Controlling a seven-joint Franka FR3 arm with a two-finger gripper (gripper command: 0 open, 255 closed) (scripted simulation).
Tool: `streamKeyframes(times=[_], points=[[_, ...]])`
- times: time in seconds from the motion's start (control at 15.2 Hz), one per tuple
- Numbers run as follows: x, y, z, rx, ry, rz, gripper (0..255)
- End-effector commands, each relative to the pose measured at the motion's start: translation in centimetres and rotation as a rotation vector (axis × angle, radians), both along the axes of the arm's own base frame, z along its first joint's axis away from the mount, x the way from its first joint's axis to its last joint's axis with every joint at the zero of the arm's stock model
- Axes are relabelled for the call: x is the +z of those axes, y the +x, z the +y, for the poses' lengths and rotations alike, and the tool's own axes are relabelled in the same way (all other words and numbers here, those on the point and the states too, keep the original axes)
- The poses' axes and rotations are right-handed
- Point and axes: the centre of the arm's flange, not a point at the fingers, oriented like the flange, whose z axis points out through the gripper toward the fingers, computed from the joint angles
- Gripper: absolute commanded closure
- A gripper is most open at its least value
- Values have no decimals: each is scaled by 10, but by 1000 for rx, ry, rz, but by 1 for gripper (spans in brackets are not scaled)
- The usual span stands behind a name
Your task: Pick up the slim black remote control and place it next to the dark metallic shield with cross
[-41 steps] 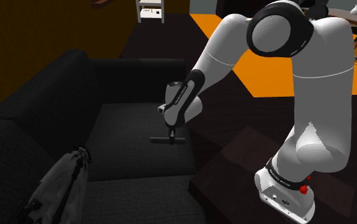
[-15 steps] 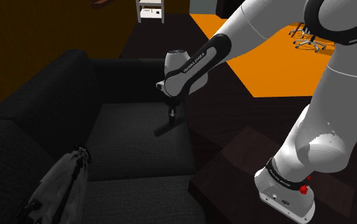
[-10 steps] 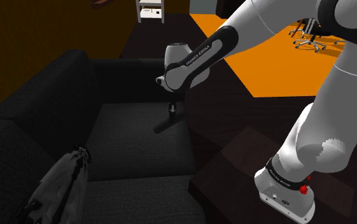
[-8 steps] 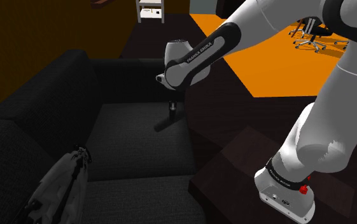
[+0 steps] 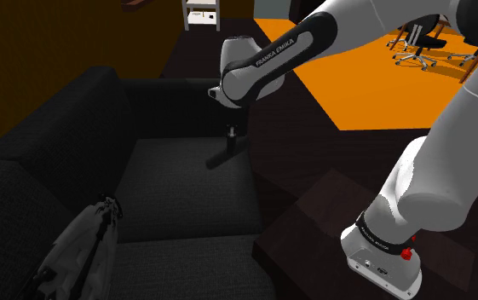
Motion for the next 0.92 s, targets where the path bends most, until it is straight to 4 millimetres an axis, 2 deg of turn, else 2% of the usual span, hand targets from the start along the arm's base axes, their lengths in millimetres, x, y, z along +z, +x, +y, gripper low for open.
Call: streamKeyframes(times=[0.0, 0.86], points=[[11, 1, 1, 0, 0, 0, 255], [80, 1, 1, 0, 0, 0, 255]])
